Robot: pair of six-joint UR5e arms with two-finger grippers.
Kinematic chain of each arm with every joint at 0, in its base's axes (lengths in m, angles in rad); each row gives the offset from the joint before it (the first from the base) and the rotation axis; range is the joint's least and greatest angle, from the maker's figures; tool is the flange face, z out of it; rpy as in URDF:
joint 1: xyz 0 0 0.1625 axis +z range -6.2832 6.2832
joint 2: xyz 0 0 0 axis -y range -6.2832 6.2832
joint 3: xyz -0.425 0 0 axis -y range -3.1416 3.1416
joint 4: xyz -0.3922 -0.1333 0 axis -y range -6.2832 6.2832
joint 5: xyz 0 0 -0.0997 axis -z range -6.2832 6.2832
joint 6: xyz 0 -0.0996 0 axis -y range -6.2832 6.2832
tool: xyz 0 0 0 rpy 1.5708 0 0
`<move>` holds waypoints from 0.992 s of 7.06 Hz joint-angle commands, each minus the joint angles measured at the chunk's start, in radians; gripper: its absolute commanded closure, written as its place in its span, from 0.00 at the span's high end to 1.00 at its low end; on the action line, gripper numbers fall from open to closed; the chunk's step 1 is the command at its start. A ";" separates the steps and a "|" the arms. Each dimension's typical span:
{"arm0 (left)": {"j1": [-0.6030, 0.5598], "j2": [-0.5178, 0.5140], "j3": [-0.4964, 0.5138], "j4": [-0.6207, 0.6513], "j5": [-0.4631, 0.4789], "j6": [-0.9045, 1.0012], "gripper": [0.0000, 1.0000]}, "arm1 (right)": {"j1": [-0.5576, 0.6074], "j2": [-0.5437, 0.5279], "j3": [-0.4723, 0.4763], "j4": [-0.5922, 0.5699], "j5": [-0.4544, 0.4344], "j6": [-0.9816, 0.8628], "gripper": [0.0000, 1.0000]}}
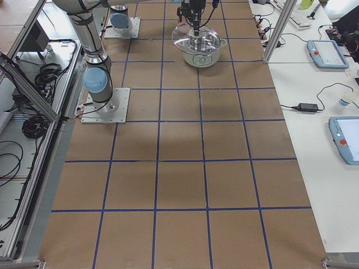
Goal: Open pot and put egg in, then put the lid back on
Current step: 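Lift the glass lid off the pot with right gripper while left grasps egg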
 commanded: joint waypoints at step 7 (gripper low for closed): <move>0.000 -0.021 -0.004 0.014 -0.041 -0.083 0.96 | -0.003 -0.003 0.028 -0.003 0.006 -0.002 0.09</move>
